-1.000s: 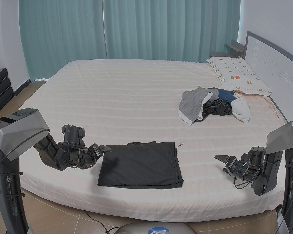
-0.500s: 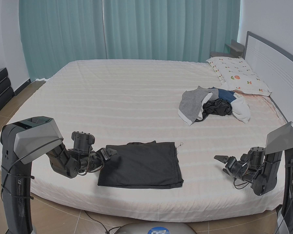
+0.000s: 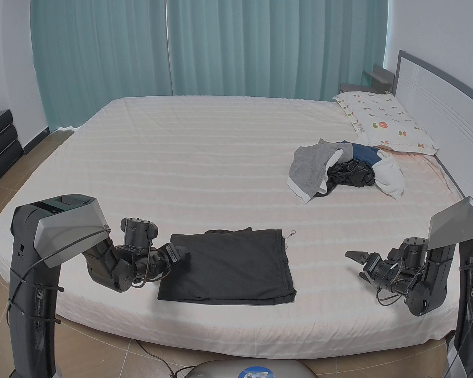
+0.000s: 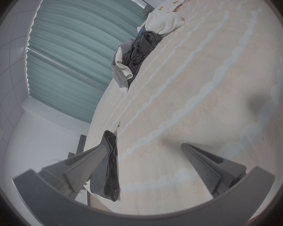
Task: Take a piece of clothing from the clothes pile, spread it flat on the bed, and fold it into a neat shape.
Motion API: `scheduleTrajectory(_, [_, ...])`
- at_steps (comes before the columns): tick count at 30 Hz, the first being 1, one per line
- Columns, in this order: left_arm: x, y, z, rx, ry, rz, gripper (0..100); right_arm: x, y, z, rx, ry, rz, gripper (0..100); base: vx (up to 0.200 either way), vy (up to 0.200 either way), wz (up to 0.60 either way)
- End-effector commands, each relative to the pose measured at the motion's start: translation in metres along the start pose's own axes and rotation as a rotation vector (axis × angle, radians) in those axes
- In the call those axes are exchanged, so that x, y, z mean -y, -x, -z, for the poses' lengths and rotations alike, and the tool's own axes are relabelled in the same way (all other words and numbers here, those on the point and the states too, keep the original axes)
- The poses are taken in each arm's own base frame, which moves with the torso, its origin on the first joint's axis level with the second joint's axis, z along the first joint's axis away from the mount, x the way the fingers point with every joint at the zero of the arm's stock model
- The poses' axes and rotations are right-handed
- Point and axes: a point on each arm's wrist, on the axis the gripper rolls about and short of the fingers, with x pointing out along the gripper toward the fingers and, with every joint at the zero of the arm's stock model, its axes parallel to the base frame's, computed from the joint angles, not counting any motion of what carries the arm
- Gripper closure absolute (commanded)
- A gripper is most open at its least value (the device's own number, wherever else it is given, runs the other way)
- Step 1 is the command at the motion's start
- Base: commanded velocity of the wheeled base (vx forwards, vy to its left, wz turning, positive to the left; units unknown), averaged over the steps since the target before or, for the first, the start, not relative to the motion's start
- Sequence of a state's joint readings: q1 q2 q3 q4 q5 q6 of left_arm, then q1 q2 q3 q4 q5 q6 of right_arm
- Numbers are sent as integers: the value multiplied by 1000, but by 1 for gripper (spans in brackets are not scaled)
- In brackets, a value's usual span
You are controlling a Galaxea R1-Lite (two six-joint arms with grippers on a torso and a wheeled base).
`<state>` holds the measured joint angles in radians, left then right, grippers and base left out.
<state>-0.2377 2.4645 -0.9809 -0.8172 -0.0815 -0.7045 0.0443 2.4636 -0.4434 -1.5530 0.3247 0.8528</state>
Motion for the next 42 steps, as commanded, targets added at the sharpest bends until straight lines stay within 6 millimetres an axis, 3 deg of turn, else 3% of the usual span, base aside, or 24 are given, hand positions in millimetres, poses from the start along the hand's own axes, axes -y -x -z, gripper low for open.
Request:
scheduleTrajectory(1, [-2,0,0,-4,6,-4,100,1,0,1,-3,-1,2,0,0,0,0])
scheduleTrajectory(25, [-6,2,-3,1,14,-18,100,1,0,1,-4,0,3,0,0,0,0])
scheduleTrajectory(42, [-10,8,-14,30,51,-19,100,1,0,1,-2,1,1,0,0,200,0])
